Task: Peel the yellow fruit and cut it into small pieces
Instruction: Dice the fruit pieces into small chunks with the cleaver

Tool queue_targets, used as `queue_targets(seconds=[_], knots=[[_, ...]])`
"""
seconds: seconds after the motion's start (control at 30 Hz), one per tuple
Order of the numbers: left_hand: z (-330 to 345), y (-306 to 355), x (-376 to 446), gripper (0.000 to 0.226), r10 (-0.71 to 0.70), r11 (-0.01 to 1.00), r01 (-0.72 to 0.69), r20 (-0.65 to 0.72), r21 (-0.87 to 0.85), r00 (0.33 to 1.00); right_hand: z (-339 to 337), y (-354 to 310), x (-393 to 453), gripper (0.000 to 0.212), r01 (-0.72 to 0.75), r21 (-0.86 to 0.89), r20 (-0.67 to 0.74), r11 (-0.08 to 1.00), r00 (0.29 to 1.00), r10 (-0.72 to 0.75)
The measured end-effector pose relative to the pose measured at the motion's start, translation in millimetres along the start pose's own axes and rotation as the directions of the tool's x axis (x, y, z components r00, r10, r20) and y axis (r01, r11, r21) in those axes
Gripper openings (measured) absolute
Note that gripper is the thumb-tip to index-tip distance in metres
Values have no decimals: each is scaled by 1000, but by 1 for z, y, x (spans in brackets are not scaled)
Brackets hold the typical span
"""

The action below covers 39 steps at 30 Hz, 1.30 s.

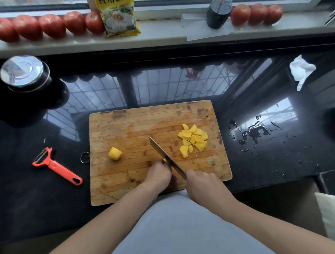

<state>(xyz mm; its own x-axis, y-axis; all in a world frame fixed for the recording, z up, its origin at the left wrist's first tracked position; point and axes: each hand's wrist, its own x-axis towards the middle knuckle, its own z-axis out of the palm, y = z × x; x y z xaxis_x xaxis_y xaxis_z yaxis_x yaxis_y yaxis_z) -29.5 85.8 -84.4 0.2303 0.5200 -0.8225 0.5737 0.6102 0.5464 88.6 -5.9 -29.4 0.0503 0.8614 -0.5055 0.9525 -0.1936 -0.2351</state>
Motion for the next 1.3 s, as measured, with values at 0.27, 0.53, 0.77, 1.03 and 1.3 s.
queue_targets(seconds=[0.27, 0.53, 0.77, 1.03, 1.3], knots=[[-1, 2, 1, 36, 3, 999, -2, -26, 44, 1000, 2, -2, 4, 11, 12, 34, -16, 999, 1000, -11], [-1, 0, 9, 35, 5, 972, 14, -78, 234, 997, 6, -12, 17, 9, 26, 35, -35, 999, 999, -25], [-4, -2, 12, 35, 1, 975, 12, -60, 223, 998, 12, -19, 36, 10, 41, 28, -98, 999, 994, -38], [-7, 0, -1, 33, -35, 999, 34, -19, -37, 999, 8, -10, 42, 13, 37, 151, -155, 988, 988, -14], [-25, -2, 4, 15, 174, 984, -156, -254, 91, 951, -6, 11, 50, 8, -150, 309, -97, 939, 977, 188]])
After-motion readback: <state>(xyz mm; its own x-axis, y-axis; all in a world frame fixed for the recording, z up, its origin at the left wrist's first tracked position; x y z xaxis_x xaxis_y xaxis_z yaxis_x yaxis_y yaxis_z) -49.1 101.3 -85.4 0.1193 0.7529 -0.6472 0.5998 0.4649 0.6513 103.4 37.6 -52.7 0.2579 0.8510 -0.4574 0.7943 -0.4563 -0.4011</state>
